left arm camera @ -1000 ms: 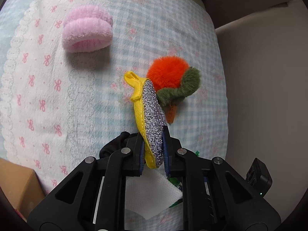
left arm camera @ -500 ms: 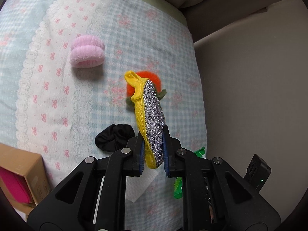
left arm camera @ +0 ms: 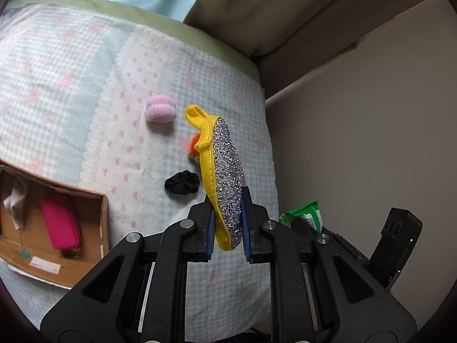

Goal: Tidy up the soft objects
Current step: 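Carry the sponge and green wipes packet into the box and release both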

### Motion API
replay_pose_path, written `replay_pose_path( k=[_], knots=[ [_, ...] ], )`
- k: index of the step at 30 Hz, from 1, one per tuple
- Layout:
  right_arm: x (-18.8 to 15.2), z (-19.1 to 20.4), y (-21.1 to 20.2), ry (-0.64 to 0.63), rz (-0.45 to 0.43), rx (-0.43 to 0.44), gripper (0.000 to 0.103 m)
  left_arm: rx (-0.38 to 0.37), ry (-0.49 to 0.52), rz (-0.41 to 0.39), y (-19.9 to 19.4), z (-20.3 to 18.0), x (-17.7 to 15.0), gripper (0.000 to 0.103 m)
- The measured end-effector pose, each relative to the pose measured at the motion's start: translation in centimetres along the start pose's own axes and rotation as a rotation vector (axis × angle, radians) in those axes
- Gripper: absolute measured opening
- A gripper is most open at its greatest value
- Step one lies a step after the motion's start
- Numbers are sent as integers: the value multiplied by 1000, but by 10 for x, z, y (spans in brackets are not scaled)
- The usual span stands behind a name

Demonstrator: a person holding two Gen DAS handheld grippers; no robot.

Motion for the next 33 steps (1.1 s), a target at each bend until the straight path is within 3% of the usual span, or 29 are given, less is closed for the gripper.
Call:
replay_pose_path(
  k=[7,17,25,33],
  knots=[
    [3,80,-34,-106,-14,69,38,89,-31,-71,-80,46,-25,13],
    [-27,199,-24,-209,42,152,38,164,-89,-90,-149,144,-45,13],
    [-65,267,18,-185,115,137,38,179,-79,-8,-166,226,-42,13],
    [-88,306,71,-80,167,62,38,218,-26,147,-138,304,-40,13]
  ],
)
Point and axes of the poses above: each gripper's, at about its wrist camera, not at the fingertips, and y roughly the way its jaws point, z to its left, x to its top, the point moved 5 cm from there along y, roughly the way its jaws point, and after that the axes turned 1 degree about y, right-handed, at the moved point
